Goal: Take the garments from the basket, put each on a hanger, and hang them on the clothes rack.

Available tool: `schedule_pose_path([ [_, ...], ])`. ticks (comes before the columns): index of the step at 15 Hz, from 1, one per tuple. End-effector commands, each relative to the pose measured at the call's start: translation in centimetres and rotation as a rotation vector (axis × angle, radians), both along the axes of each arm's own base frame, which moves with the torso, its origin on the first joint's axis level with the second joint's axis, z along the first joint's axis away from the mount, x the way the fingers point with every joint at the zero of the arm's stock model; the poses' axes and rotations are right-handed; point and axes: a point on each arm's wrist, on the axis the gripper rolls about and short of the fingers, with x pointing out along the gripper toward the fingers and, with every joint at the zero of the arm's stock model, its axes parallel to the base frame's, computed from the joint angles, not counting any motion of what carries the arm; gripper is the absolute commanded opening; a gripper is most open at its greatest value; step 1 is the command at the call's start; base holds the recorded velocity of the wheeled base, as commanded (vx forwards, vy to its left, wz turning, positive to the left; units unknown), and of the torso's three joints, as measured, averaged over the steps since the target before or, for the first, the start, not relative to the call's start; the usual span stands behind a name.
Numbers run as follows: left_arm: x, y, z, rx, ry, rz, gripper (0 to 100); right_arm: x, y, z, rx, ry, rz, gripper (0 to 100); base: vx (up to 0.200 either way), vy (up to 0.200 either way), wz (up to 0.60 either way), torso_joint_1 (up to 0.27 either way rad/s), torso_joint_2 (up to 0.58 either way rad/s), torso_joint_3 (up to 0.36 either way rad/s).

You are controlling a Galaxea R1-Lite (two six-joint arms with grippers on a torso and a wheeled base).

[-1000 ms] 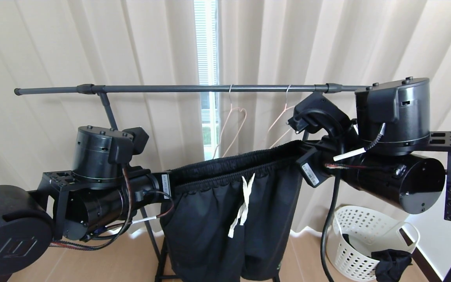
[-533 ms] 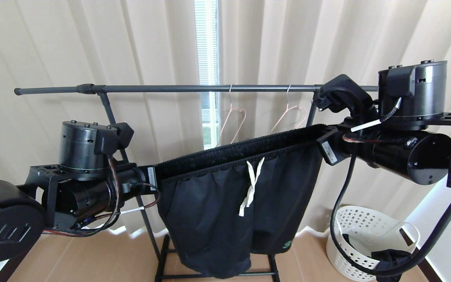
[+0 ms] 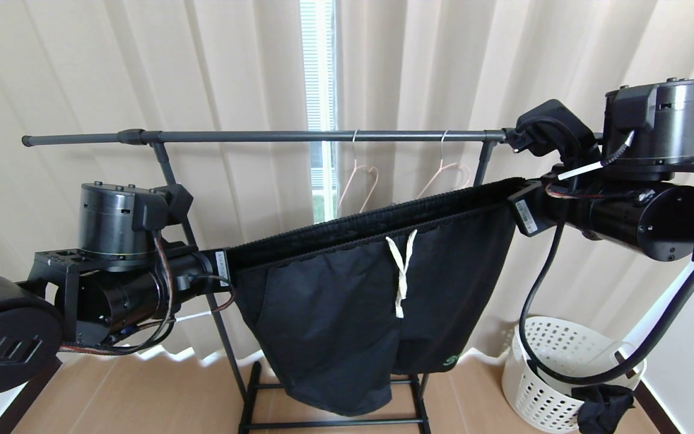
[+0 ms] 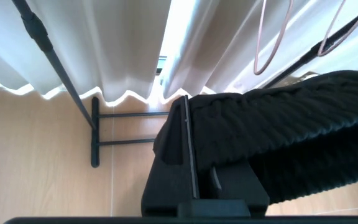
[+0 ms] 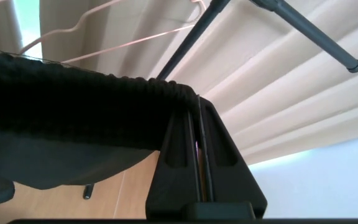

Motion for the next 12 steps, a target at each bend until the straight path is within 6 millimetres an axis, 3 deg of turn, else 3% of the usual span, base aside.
schedule_pose_path([
  [1, 0.0, 0.0, -0.1, 0.002, 0.003, 0.002, 0, 0.1, 0.0, -0.1, -0.002, 0.002, -0.004, 0, 0.0, 0.0, 0.0, 0.0, 0.0, 0.0],
  [7, 0.0, -0.1, 0.0, 0.001, 0.0, -0.003, 0, -0.1, 0.3, -0.6, -0.014, 0.02, 0.009, 0, 0.0, 0.0, 0.0, 0.0, 0.0, 0.0],
  [12, 0.3, -0.5, 0.6, -0.019, -0.029, -0.022, 0, -2.1, 1.7, -1.1, -0.038, 0.06, 0.082, 0, 0.0, 0.0, 0.0, 0.0, 0.0, 0.0],
])
